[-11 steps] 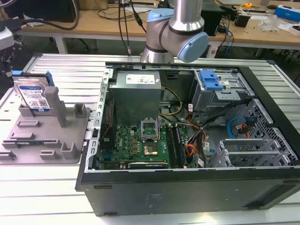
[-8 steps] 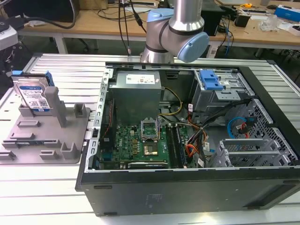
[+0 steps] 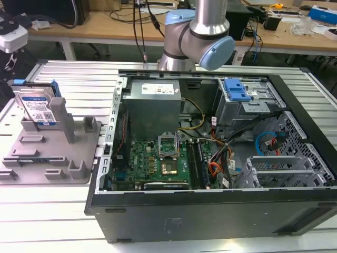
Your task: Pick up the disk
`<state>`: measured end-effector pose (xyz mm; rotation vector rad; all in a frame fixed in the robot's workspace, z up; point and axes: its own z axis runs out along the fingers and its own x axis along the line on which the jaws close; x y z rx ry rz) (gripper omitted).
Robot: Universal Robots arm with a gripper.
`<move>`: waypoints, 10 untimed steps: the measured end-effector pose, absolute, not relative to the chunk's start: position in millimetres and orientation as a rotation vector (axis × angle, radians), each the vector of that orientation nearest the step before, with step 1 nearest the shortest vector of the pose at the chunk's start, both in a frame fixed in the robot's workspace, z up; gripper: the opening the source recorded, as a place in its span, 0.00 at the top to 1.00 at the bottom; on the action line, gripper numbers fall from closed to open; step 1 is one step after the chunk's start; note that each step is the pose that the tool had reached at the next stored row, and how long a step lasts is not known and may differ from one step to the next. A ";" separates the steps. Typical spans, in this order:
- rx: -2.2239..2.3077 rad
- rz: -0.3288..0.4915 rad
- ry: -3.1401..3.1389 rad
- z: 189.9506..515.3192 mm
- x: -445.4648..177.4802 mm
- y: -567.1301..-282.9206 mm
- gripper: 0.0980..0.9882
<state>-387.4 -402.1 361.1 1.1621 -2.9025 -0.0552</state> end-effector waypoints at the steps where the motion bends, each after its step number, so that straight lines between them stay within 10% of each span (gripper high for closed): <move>1: 1.201 -0.055 -2.886 361.1 -387.3 -402.1 0.99; 10: 1.523 -0.052 -2.726 361.0 -386.4 -402.1 0.99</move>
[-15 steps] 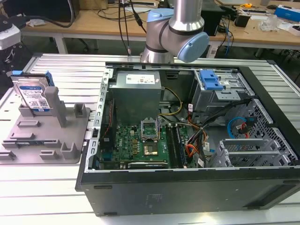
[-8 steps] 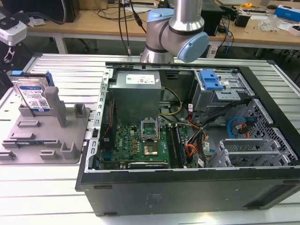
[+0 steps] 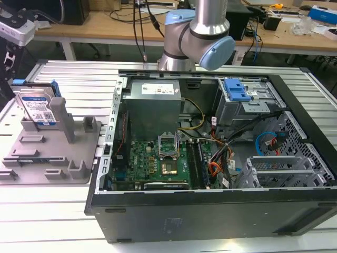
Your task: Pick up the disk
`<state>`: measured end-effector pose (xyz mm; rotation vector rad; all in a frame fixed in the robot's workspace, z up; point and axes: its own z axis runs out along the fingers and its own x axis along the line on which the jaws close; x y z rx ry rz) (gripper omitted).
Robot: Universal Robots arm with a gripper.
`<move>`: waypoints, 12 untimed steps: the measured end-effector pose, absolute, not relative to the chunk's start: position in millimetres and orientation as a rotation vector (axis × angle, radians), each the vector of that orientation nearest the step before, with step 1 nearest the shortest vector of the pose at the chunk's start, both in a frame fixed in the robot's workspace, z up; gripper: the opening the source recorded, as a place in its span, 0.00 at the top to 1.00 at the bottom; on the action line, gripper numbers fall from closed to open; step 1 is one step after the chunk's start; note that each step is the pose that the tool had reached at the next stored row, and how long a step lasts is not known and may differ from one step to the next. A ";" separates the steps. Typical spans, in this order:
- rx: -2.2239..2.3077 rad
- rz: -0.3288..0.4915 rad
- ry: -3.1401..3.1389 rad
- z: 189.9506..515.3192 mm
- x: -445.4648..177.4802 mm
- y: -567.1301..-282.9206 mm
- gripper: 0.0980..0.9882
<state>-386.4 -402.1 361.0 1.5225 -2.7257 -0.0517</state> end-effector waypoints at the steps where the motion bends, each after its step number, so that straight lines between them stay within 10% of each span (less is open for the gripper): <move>1: 1.545 -0.051 -2.713 361.0 -386.2 -402.1 0.99; 6: 1.707 -0.050 -2.612 360.9 -383.8 -402.2 0.64; 12: 1.863 -0.047 -2.500 360.7 -380.1 -402.1 0.57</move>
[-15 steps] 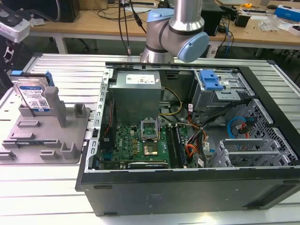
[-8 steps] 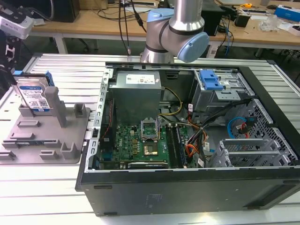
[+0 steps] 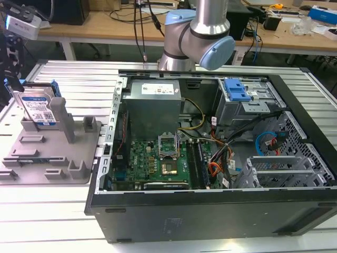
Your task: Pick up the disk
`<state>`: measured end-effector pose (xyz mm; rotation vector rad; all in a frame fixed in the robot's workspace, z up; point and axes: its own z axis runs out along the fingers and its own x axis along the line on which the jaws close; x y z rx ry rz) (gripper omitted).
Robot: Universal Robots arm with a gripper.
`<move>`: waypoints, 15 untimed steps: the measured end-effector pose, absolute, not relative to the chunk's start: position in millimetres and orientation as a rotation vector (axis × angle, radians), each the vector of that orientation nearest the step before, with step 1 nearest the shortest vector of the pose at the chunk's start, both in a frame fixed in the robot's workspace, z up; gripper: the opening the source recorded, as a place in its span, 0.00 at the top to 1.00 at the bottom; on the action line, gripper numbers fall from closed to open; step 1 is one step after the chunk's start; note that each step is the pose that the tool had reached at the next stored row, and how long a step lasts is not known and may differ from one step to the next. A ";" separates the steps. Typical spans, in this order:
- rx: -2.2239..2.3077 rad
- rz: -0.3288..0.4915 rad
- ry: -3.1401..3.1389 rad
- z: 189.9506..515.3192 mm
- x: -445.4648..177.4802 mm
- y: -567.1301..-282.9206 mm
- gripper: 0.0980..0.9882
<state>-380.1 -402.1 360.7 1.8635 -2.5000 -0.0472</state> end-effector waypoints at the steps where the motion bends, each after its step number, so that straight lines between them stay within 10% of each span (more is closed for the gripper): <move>1: 1.881 -0.047 -2.487 360.6 -379.9 -402.1 0.57; 15: 2.148 -0.001 -2.298 360.1 -377.9 -402.4 0.48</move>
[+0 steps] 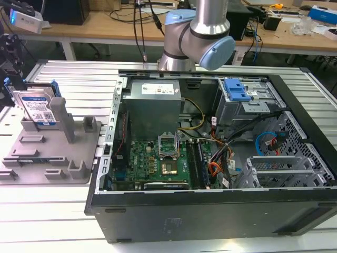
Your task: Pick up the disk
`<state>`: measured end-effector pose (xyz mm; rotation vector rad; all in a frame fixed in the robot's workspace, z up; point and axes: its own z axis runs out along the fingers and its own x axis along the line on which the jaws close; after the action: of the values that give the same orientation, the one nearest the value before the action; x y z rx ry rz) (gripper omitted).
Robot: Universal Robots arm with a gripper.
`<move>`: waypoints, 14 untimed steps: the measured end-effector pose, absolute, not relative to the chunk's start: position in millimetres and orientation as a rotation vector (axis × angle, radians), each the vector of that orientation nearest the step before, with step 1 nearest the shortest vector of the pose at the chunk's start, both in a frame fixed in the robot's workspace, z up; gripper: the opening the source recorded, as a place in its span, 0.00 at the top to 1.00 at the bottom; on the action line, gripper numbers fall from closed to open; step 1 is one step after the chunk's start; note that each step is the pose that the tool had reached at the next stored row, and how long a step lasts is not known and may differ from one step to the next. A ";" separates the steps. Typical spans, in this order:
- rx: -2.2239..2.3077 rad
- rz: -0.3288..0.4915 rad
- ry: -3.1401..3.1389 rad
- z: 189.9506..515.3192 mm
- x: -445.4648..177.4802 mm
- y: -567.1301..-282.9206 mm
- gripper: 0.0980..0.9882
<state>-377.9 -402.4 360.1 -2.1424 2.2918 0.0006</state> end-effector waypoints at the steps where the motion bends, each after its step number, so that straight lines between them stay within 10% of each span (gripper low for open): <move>1: -2.144 0.001 2.291 360.1 -377.9 -402.3 0.48; 14: -2.143 0.000 2.291 354.4 -385.8 -341.0 0.48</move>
<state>-385.8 -341.0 354.4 -2.1434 2.2908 0.0004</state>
